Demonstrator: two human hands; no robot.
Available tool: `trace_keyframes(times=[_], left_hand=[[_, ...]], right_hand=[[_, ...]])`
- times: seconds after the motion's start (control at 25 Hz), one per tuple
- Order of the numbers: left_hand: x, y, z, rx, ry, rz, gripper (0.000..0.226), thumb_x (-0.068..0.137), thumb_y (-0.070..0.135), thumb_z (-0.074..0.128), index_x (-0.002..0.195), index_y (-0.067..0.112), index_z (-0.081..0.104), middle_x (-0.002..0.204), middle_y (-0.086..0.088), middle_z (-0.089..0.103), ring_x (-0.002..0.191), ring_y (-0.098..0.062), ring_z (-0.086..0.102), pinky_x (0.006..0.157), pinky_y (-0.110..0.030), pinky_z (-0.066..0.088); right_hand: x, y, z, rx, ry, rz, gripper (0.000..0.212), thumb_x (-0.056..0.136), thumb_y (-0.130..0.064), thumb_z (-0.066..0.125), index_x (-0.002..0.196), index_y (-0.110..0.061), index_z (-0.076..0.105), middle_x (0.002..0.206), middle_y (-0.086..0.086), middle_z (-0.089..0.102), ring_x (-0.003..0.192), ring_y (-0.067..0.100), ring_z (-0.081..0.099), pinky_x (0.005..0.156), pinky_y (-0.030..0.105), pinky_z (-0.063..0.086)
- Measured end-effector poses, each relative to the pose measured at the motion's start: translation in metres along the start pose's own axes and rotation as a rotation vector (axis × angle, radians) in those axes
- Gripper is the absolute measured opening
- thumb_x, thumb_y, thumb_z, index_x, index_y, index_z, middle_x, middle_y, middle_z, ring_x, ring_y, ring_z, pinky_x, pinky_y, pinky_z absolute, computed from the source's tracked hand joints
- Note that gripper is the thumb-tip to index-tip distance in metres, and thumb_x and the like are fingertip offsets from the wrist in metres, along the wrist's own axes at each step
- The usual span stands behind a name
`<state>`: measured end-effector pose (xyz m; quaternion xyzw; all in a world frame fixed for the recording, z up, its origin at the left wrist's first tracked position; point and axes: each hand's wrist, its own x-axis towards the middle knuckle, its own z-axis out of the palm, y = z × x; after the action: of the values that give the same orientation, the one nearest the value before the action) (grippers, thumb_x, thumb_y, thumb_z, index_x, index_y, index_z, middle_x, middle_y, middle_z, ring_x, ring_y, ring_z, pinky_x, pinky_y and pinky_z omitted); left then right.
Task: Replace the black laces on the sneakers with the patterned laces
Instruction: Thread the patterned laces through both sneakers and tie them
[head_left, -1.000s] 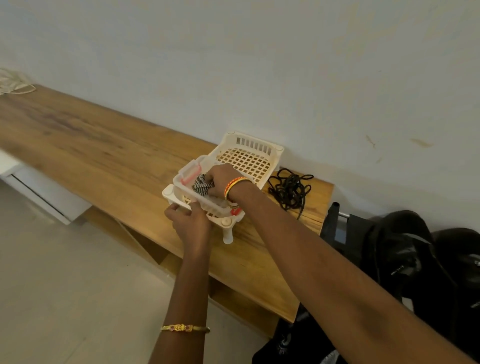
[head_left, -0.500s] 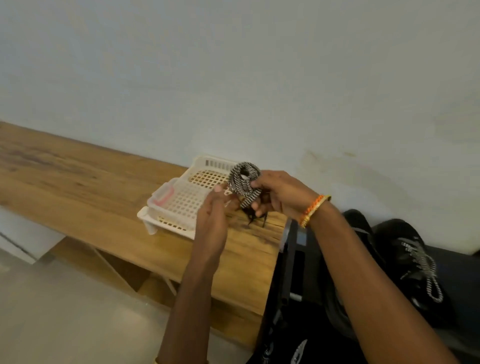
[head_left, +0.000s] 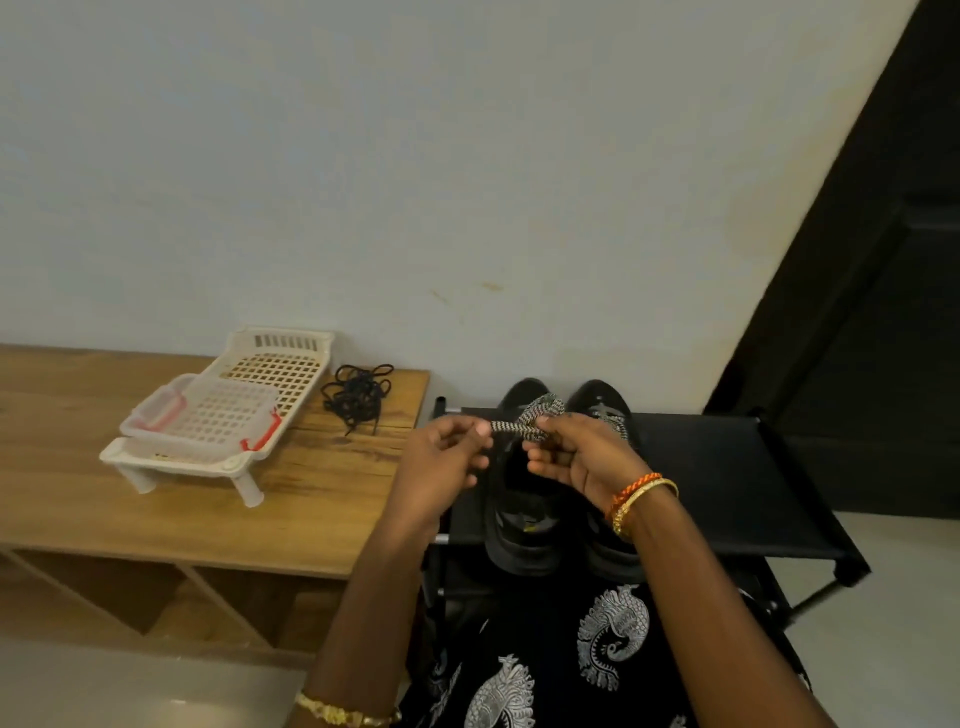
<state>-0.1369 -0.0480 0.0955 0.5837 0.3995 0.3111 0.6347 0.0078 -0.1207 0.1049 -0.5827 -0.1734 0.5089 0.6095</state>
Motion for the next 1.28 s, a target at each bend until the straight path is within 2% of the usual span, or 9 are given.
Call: trace_keyframes(times=[0.16, 0.32, 0.4, 0.48, 0.6, 0.8, 0.96, 1.2, 1.28], left_hand=[[0.027, 0.025, 0.039, 0.025, 0.017, 0.033, 0.009, 0.097, 0.019, 0.053, 0.092, 0.016, 0.058, 0.091, 0.001, 0.063, 0.077, -0.009, 0.062, 0.062, -0.016, 0.051], [0.055, 0.039, 0.066, -0.046, -0.079, 0.000, 0.010, 0.101, 0.014, 0.045, 0.095, 0.010, 0.052, 0.104, -0.010, 0.066, 0.086, -0.019, 0.067, 0.071, -0.024, 0.057], [0.065, 0.041, 0.075, -0.097, -0.136, -0.026, 0.010, 0.102, 0.014, 0.042, 0.097, 0.009, 0.049, 0.106, -0.013, 0.067, 0.086, -0.020, 0.068, 0.073, -0.027, 0.057], [0.072, 0.040, 0.080, -0.120, -0.133, -0.026, 0.010, 0.103, 0.014, 0.040, 0.101, 0.008, 0.047, 0.107, -0.012, 0.067, 0.090, -0.022, 0.068, 0.075, -0.028, 0.057], [0.084, 0.032, 0.085, -0.124, -0.108, -0.025, 0.010, 0.103, 0.016, 0.041, 0.103, 0.009, 0.048, 0.105, -0.008, 0.068, 0.094, -0.020, 0.067, 0.077, -0.028, 0.056], [0.104, -0.003, 0.091, 0.027, -0.022, -0.034, 0.010, 0.099, 0.018, 0.049, 0.093, 0.016, 0.056, 0.099, -0.001, 0.069, 0.090, -0.012, 0.064, 0.075, -0.023, 0.052], [0.116, -0.025, 0.089, 0.101, -0.013, 0.001, 0.009, 0.094, 0.017, 0.059, 0.085, 0.018, 0.061, 0.090, 0.000, 0.069, 0.083, -0.011, 0.064, 0.068, -0.019, 0.049], [0.125, -0.031, 0.083, 0.320, -0.069, 0.110, 0.008, 0.081, 0.019, 0.075, 0.085, 0.012, 0.074, 0.087, 0.000, 0.071, 0.084, -0.008, 0.064, 0.079, -0.020, 0.048], [0.128, -0.025, 0.083, 0.333, -0.097, 0.119, 0.011, 0.075, 0.019, 0.079, 0.081, 0.010, 0.074, 0.084, 0.000, 0.072, 0.082, -0.006, 0.065, 0.071, -0.013, 0.045]], right_hand=[[0.024, -0.022, -0.041, -0.066, 0.118, 0.018, 0.023, 0.095, -0.022, 0.054, 0.089, 0.001, 0.055, 0.074, 0.017, 0.064, 0.062, 0.019, 0.063, 0.050, 0.023, 0.057], [0.057, -0.022, -0.084, -0.243, 0.360, -0.041, 0.016, 0.093, -0.013, 0.055, 0.079, -0.005, 0.053, 0.063, 0.013, 0.060, 0.052, 0.017, 0.060, 0.046, 0.027, 0.052], [0.064, -0.002, -0.103, -0.598, 0.445, -0.022, 0.014, 0.084, -0.020, 0.063, 0.087, -0.009, 0.056, 0.080, 0.012, 0.057, 0.072, 0.021, 0.061, 0.063, 0.030, 0.048], [0.066, 0.027, -0.113, -0.781, 0.397, 0.117, 0.041, 0.075, -0.026, 0.068, 0.110, -0.008, 0.056, 0.105, 0.015, 0.060, 0.097, 0.030, 0.060, 0.082, 0.037, 0.051], [0.061, 0.047, -0.117, -0.775, 0.450, 0.115, 0.050, 0.081, -0.014, 0.062, 0.129, -0.014, 0.050, 0.121, 0.021, 0.057, 0.108, 0.038, 0.057, 0.092, 0.037, 0.049], [0.057, 0.041, -0.122, -0.836, 0.574, 0.011, 0.046, 0.085, -0.001, 0.054, 0.129, -0.016, 0.058, 0.116, 0.019, 0.062, 0.101, 0.037, 0.061, 0.088, 0.038, 0.050], [0.058, 0.035, -0.137, -0.826, 0.592, 0.030, 0.052, 0.085, -0.001, 0.056, 0.134, -0.019, 0.053, 0.121, 0.018, 0.060, 0.102, 0.036, 0.061, 0.094, 0.043, 0.050], [0.055, 0.033, -0.146, -0.898, 0.565, 0.123, 0.045, 0.085, -0.004, 0.057, 0.129, -0.011, 0.057, 0.119, 0.020, 0.060, 0.108, 0.037, 0.058, 0.095, 0.038, 0.047], [0.058, 0.019, -0.137, -0.952, 0.554, -0.056, 0.045, 0.083, -0.007, 0.060, 0.127, -0.011, 0.056, 0.125, 0.014, 0.058, 0.114, 0.032, 0.055, 0.098, 0.040, 0.045]])
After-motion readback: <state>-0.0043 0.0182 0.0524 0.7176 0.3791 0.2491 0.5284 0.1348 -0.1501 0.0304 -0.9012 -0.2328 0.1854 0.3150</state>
